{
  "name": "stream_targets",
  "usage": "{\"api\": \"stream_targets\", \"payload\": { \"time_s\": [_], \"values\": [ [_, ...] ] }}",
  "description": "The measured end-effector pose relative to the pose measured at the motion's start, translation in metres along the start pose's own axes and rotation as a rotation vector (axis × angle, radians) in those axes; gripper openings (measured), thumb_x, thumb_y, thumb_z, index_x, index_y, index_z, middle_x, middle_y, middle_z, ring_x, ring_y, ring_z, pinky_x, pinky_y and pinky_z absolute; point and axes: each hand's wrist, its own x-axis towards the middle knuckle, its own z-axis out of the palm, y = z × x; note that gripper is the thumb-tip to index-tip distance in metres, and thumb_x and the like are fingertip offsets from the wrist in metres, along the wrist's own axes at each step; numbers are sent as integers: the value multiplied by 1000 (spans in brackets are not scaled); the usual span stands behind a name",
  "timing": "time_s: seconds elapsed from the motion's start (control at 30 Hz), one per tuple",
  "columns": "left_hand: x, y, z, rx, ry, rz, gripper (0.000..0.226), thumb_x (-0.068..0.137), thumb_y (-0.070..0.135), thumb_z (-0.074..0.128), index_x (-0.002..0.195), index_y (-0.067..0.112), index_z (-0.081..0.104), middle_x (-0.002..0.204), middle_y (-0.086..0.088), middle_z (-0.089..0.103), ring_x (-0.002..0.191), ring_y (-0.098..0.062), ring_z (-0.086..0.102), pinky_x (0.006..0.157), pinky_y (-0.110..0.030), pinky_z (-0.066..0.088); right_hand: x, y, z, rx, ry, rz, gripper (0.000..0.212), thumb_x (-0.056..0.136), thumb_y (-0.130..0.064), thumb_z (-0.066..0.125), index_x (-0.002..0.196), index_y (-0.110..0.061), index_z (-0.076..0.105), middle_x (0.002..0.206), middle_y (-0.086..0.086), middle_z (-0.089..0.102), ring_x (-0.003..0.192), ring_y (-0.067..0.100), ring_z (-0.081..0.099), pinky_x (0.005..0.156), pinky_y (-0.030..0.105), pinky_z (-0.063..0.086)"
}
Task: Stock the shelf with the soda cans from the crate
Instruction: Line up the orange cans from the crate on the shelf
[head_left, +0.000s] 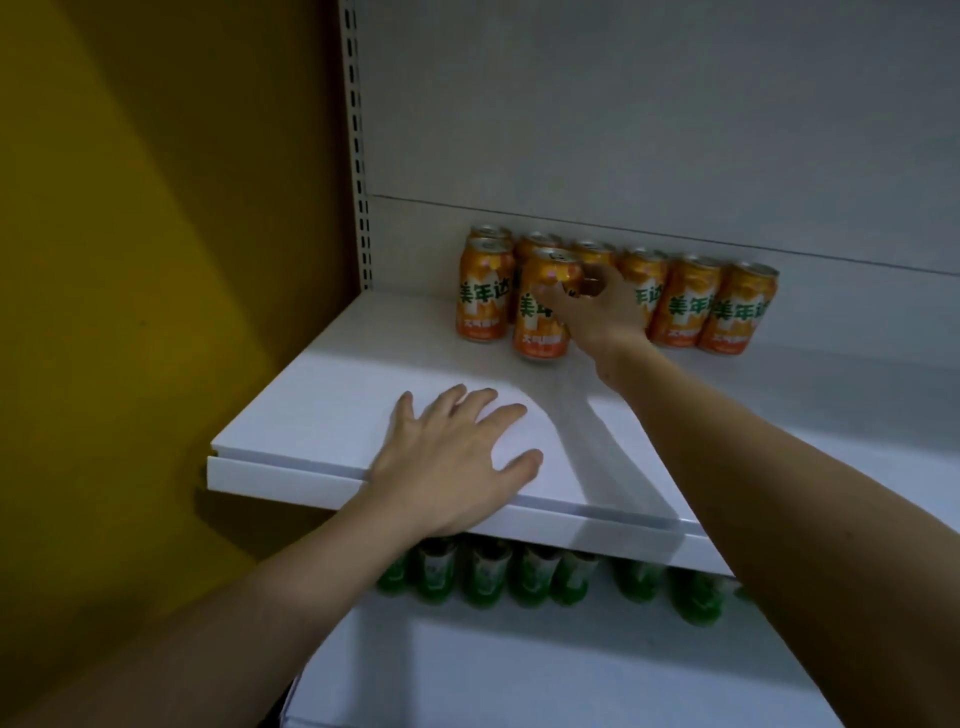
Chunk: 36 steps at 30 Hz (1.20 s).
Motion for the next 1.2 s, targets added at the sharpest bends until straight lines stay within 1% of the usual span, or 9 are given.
{"api": "stream_targets", "payload": {
  "time_s": [0.2,0.3,0.57,0.7,0.8,0.87,0.97,1.07,1.2],
  "values": [
    [0,0,2,11,11,3,64,92,70,19,151,46,13,163,14,9,150,-13,2,119,-56,3,19,16,18,30,-21,-43,55,89,-26,72,137,-13,51,129,1,59,119,19,56,96,33,49],
    [0,0,3,16,17,6,64,92,69,19,151,46,13,163,13,9,150,-13,3,119,-56,3,23,22,22,13,-33,-58,59,90,-32,70,142,-15,49,137,3,58,125,21,54,104,44,48],
    [-2,1,0,16,6,4,63,93,69,19,151,45,15,163,13,10,150,-13,4,119,-55,4,18,17,20,-101,-53,80,69,90,-35,70,146,-10,37,145,9,49,132,28,48,107,47,44],
    [-3,2,-2,9,3,4,63,92,69,21,150,45,18,162,13,14,149,-13,7,118,-55,5,-2,13,8,-191,-99,151,54,92,-31,68,136,-7,48,134,11,57,123,29,54,100,41,48],
    [-3,4,-3,-3,-6,-4,63,92,70,21,150,46,21,162,12,16,149,-14,10,117,-56,6,-29,6,-10,-282,-194,100,33,94,-26,64,121,-8,60,110,3,63,106,21,58,89,34,47],
    [-3,5,-4,-9,-4,-9,63,92,70,22,150,46,22,161,11,17,149,-15,12,117,-57,7,-49,-2,-26,-418,-219,76,19,95,-23,63,105,-6,63,94,6,64,95,25,61,86,37,52],
    [-5,7,-5,-21,-19,-29,63,92,71,22,150,45,23,161,12,19,148,-14,15,116,-57,7,-82,-15,-48,-611,-261,69,29,95,-27,61,100,1,67,96,17,70,92,32,66,85,45,56],
    [-9,16,-4,-41,-38,-89,60,96,65,20,152,42,24,162,9,18,148,-17,16,117,-55,7,-117,-24,-70,-738,-357,80,33,97,-31,57,99,0,68,95,15,72,90,31,67,76,42,56],
    [-29,51,-7,-70,-12,-160,52,100,46,28,147,26,40,152,-7,38,134,-32,38,109,-49,32,-166,-24,-94,-836,-465,153,36,97,-33,53,95,-1,69,90,16,73,78,29,67,67,36,56]
  ]
}}
